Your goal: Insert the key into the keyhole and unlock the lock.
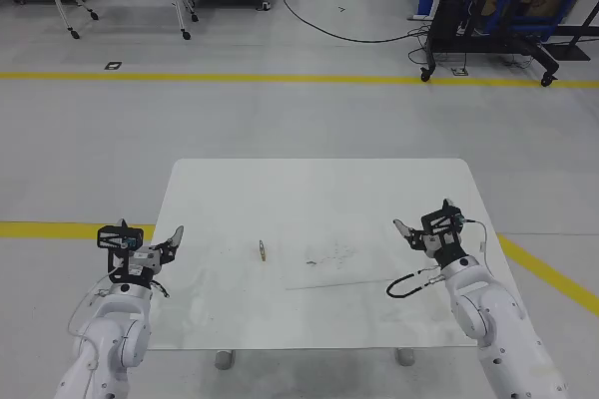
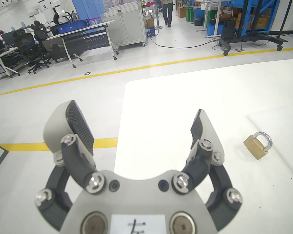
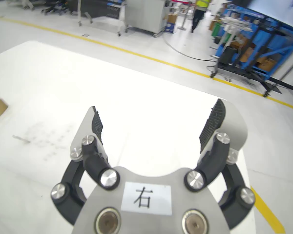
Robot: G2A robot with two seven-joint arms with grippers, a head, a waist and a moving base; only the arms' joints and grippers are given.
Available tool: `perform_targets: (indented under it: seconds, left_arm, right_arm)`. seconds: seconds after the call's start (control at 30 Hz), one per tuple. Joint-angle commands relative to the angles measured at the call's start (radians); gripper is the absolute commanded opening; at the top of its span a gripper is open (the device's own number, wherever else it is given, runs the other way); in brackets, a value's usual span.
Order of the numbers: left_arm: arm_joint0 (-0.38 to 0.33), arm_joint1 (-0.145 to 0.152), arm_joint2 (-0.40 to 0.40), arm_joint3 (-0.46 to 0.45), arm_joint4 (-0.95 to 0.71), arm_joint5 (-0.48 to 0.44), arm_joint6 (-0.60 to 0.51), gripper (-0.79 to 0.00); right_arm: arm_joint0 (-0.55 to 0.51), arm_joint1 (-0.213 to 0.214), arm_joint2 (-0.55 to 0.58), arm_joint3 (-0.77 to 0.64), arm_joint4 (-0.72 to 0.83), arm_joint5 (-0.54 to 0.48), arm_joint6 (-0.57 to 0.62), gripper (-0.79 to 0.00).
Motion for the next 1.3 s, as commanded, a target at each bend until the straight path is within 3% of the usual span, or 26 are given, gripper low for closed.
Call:
perform_targets:
  seconds: [0.0, 0.13, 0.53, 0.63, 0.9, 1.03, 1.27]
  left_arm:
    - [0.000, 0.000, 0.000, 0.000, 0.000, 0.000, 0.000, 0.000]
    - [0.000, 0.000, 0.000, 0.000, 0.000, 0.000, 0.000, 0.000]
    - [0.000, 0.000, 0.000, 0.000, 0.000, 0.000, 0.000, 0.000]
    - [0.000, 0.000, 0.000, 0.000, 0.000, 0.000, 0.000, 0.000]
    - [0.000, 0.000, 0.000, 0.000, 0.000, 0.000, 0.000, 0.000]
    - [0.000, 0.000, 0.000, 0.000, 0.000, 0.000, 0.000, 0.000]
    - [0.000, 0.000, 0.000, 0.000, 0.000, 0.000, 0.000, 0.000]
  right_arm:
    - [0.058, -0.007, -0.075, 0.041, -0.007, -0.050, 0.007, 0.000]
    - [0.124, -0.020, -0.177, 0.097, -0.018, -0.088, -0.001, 0.000]
    - [0.123, -0.021, -0.179, 0.095, -0.008, -0.096, -0.008, 0.000]
    - [0.151, -0.018, -0.186, 0.154, 0.130, -0.325, -0.083, 0.000]
    - [0.300, -0.012, -0.242, 0.318, 0.189, -0.731, -0.096, 0.000]
    - [0.353, -0.014, -0.278, 0.369, 0.187, -0.824, -0.086, 0.000]
    - [0.434, -0.010, -0.408, 0.422, 0.182, -0.824, -0.031, 0.000]
